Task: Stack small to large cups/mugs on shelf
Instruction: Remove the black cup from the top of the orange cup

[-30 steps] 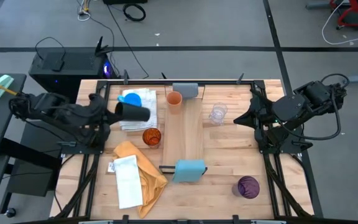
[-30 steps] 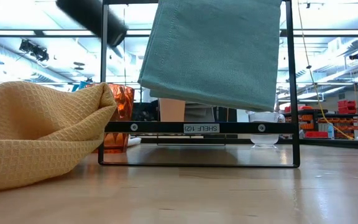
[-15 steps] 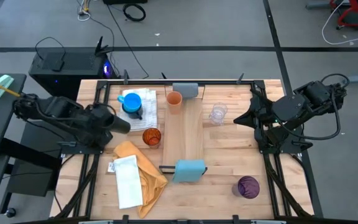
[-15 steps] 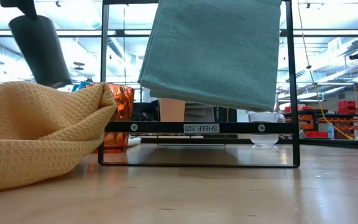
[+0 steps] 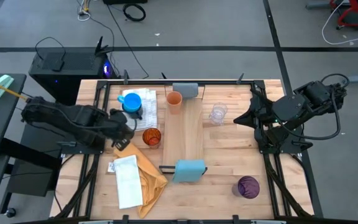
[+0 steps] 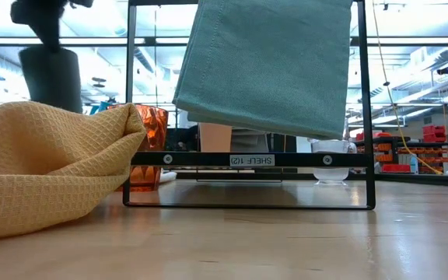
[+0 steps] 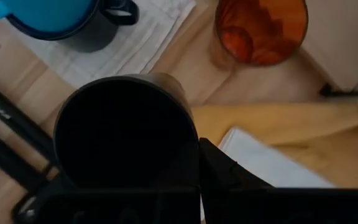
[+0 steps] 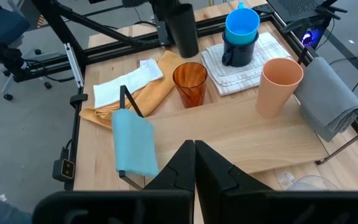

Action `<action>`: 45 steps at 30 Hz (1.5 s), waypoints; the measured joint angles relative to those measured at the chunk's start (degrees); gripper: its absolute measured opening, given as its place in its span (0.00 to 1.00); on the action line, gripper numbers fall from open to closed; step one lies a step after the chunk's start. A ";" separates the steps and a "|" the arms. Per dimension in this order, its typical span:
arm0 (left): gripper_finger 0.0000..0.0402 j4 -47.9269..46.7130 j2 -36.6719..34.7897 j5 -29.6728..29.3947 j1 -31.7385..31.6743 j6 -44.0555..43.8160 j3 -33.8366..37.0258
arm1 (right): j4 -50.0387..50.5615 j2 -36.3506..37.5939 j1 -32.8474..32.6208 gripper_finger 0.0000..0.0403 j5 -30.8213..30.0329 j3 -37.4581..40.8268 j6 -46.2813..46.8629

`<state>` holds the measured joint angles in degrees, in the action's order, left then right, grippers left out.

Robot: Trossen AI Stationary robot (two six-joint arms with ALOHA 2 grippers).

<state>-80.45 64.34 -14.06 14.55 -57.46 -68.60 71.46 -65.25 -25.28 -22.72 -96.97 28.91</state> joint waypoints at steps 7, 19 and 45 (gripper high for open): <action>0.00 3.03 4.66 0.08 -2.86 -1.10 0.39 | -0.04 0.00 0.00 0.02 0.00 0.00 0.02; 0.00 2.63 13.15 3.38 -7.33 -5.37 0.42 | -0.02 0.00 0.00 0.02 0.00 0.00 -0.16; 0.02 7.39 20.04 4.07 -9.03 -1.11 0.42 | 0.02 0.00 0.02 0.03 0.02 0.00 -1.64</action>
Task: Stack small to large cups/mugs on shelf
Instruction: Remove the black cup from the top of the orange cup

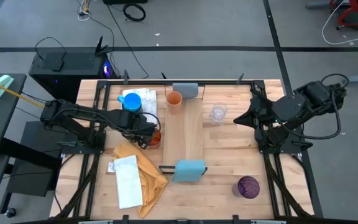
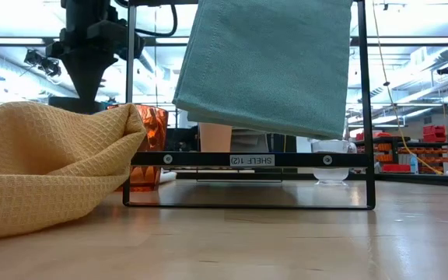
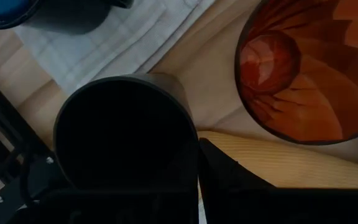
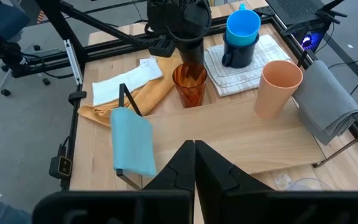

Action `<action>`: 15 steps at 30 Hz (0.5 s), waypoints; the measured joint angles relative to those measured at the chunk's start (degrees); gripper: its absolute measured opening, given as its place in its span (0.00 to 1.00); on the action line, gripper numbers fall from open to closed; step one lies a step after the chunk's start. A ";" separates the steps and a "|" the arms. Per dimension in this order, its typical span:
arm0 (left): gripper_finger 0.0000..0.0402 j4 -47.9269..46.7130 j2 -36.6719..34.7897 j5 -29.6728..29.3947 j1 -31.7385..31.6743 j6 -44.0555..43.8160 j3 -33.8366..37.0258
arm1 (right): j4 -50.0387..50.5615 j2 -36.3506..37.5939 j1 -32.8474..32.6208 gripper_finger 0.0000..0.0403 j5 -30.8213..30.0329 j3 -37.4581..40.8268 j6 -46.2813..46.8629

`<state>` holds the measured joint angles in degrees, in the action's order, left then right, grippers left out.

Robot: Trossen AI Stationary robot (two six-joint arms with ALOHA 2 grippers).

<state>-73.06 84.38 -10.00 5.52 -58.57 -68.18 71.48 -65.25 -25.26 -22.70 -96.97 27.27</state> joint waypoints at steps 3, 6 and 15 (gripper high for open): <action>0.02 0.01 -0.02 0.02 0.00 -0.01 0.00 | 0.02 0.00 -0.02 0.03 0.01 0.00 0.00; 0.04 0.00 -0.02 0.07 0.15 0.43 0.00 | 0.02 0.00 -0.01 0.03 0.00 0.00 0.01; 0.18 -0.02 -0.04 0.75 0.17 0.74 0.00 | 0.02 0.00 -0.01 0.03 0.02 0.00 0.12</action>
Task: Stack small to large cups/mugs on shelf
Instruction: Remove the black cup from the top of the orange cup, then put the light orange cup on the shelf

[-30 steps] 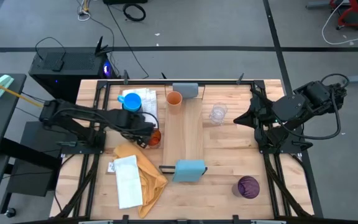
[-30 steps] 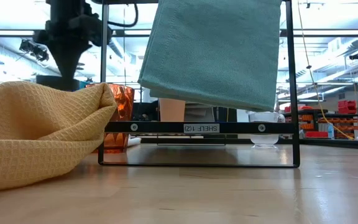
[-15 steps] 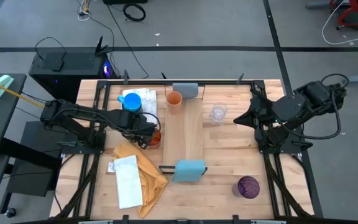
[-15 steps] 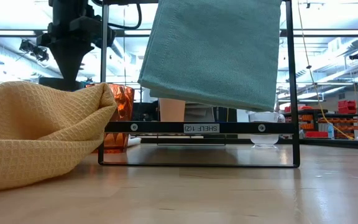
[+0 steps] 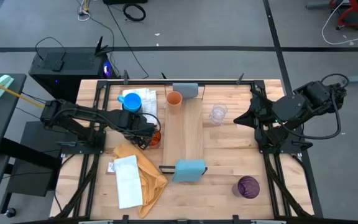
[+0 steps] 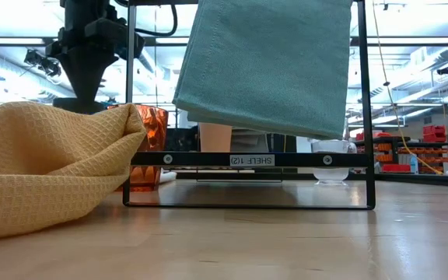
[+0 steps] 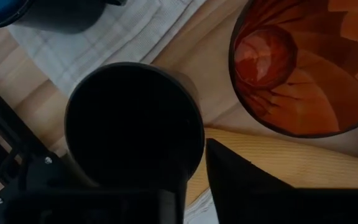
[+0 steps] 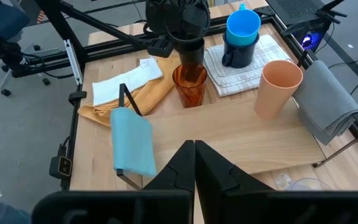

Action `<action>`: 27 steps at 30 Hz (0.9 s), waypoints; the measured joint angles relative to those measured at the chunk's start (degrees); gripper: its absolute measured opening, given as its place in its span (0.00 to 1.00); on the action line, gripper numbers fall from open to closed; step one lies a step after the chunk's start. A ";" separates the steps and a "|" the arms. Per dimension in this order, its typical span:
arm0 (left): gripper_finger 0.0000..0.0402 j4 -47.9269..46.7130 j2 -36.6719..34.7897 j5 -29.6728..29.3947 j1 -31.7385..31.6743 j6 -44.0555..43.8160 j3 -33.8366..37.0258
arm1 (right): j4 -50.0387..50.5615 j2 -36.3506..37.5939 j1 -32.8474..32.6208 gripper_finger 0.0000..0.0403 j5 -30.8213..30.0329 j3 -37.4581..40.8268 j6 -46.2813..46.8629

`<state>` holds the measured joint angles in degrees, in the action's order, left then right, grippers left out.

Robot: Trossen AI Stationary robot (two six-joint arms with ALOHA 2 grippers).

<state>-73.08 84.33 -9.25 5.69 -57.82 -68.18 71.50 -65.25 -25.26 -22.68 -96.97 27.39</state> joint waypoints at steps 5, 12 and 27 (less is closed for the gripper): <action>0.30 -0.01 -0.01 0.92 0.00 0.27 0.00 | 0.00 0.00 -0.01 0.03 0.02 0.00 0.06; 0.47 -2.82 -1.45 2.24 -0.05 2.00 -2.71 | 0.01 0.00 0.00 0.03 0.02 0.00 0.08; 0.50 2.86 -0.13 -1.05 -1.93 7.37 -11.93 | 0.02 0.00 0.00 0.03 0.03 0.00 -0.44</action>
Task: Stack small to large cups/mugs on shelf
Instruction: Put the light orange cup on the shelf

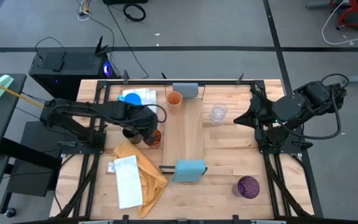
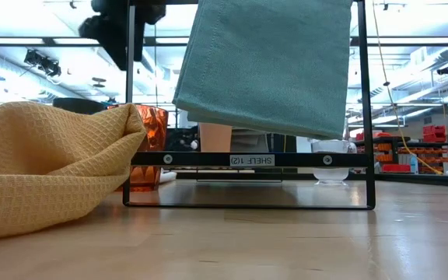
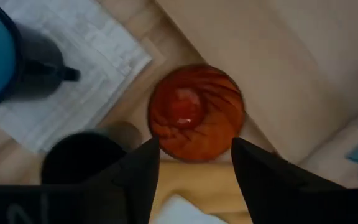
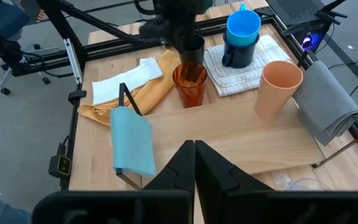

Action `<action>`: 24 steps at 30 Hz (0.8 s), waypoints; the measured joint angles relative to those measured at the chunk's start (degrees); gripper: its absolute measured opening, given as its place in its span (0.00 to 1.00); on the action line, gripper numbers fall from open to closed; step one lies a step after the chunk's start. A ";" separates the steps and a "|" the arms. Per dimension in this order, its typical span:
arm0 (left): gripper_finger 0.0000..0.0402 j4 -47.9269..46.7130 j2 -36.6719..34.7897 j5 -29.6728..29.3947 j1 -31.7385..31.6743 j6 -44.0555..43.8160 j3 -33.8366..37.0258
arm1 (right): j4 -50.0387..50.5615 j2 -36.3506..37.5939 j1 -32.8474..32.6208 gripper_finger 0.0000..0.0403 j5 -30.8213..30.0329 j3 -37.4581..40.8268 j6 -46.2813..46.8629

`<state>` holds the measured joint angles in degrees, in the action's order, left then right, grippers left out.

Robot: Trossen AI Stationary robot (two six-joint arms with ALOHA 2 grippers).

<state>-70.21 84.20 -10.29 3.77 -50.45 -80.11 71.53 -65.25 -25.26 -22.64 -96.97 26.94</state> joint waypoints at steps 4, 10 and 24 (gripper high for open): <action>0.48 0.44 2.51 1.69 -1.55 4.97 -0.14 | -0.01 0.00 -0.01 0.03 0.01 0.00 0.23; 0.49 3.31 5.27 8.05 -1.35 10.82 -0.14 | -0.02 0.00 -0.01 0.03 0.25 0.00 0.96; 0.45 6.90 6.23 11.24 -1.05 13.45 -0.16 | -0.02 0.00 0.00 0.03 0.40 0.00 1.57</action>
<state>-63.31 90.43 0.95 2.72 -36.99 -80.27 71.50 -65.25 -25.27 -22.24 -96.97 28.51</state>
